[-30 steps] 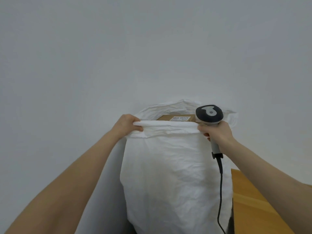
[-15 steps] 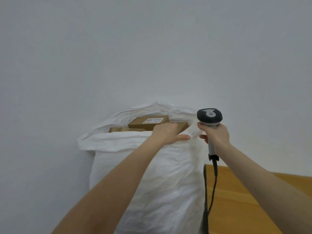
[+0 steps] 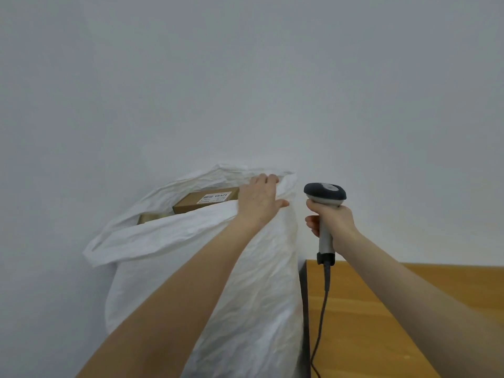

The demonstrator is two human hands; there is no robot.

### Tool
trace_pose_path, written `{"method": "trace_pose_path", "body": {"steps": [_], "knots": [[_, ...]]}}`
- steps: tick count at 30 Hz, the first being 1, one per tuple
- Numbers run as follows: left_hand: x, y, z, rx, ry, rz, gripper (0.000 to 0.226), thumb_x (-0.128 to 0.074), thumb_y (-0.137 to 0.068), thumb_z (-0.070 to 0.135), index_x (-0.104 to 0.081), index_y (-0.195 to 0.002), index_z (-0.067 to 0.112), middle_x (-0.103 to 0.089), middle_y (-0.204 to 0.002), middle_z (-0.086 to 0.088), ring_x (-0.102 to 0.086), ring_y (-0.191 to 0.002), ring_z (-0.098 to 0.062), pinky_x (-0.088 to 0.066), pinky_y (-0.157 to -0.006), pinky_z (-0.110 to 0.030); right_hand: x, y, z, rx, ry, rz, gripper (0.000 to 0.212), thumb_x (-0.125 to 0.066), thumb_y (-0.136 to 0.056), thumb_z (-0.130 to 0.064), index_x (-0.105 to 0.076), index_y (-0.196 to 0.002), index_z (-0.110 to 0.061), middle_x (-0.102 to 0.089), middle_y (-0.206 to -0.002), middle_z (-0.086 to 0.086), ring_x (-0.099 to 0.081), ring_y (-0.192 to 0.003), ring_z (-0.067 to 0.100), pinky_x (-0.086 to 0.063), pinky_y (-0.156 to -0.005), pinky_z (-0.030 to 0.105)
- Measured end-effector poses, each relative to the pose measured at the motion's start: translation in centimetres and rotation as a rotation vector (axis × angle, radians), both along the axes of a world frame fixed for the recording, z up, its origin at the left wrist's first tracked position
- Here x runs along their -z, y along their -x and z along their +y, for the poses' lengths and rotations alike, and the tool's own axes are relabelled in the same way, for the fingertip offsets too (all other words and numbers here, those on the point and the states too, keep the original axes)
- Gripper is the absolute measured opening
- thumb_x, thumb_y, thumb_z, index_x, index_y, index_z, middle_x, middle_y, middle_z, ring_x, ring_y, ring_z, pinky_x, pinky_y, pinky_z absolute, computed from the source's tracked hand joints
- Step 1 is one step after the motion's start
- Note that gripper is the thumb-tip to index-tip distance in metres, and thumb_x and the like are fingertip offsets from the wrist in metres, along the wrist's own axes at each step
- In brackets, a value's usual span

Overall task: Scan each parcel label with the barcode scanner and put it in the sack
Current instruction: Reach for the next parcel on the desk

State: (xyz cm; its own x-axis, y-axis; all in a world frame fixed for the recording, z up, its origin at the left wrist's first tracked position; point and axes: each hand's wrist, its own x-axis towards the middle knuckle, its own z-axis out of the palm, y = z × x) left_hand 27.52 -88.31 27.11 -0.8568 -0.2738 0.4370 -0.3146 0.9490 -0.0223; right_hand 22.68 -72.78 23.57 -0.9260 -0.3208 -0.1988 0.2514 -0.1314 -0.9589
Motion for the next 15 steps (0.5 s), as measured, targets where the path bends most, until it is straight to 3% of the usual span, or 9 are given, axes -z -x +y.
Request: {"method": "trace_pose_path", "body": {"steps": [2, 6, 10, 15], "knots": [[0.2, 0.1, 1.3, 0.127, 0.087, 0.078, 0.052, -0.058, -0.091, 0.046, -0.047, -0.133, 0.017, -0.052, -0.129, -0.003, -0.046, -0.121, -0.023, -0.038, -0.094, -0.034, 0.1, -0.2, 0.6, 0.012, 0.023, -0.043, 0.024, -0.072, -0.084, -0.023, -0.062, -0.100, -0.008, -0.068, -0.070, 0.012, -0.060, -0.055, 0.017, -0.053, -0.059, 0.028], [1.7, 0.4, 3.6, 0.409, 0.139, 0.145, 0.036, -0.057, -0.092, 0.017, -0.054, -0.128, 0.011, -0.056, -0.122, -0.007, -0.051, -0.115, -0.025, -0.045, -0.087, -0.033, 0.4, -0.9, 2.5, 0.039, 0.049, -0.124, 0.026, -0.069, -0.087, -0.022, -0.059, -0.106, -0.007, -0.067, -0.074, 0.013, -0.060, -0.058, 0.019, -0.052, -0.060, 0.029], [4.9, 1.2, 6.1, 0.375, -0.104, 0.054, 0.036, -0.048, -0.096, 0.013, -0.048, -0.132, 0.015, -0.048, -0.131, -0.003, -0.044, -0.121, -0.019, -0.048, -0.083, -0.031, 2.0, -1.7, 5.6, 0.086, 0.073, -0.189, 0.025, -0.069, -0.089, -0.023, -0.056, -0.104, -0.007, -0.065, -0.069, 0.010, -0.058, -0.054, 0.017, -0.050, -0.055, 0.027], [9.9, 2.6, 8.0, 0.292, -0.208, -0.180, 0.037, -0.049, -0.097, 0.019, -0.047, -0.134, 0.018, -0.043, -0.134, -0.004, -0.043, -0.123, -0.020, -0.046, -0.090, -0.033, 5.2, -1.2, 10.1, 0.068, -0.023, -0.323, 0.032, -0.073, -0.085, -0.028, -0.057, -0.100, -0.006, -0.067, -0.067, 0.008, -0.057, -0.044, 0.012, -0.047, -0.043, 0.022]]}}
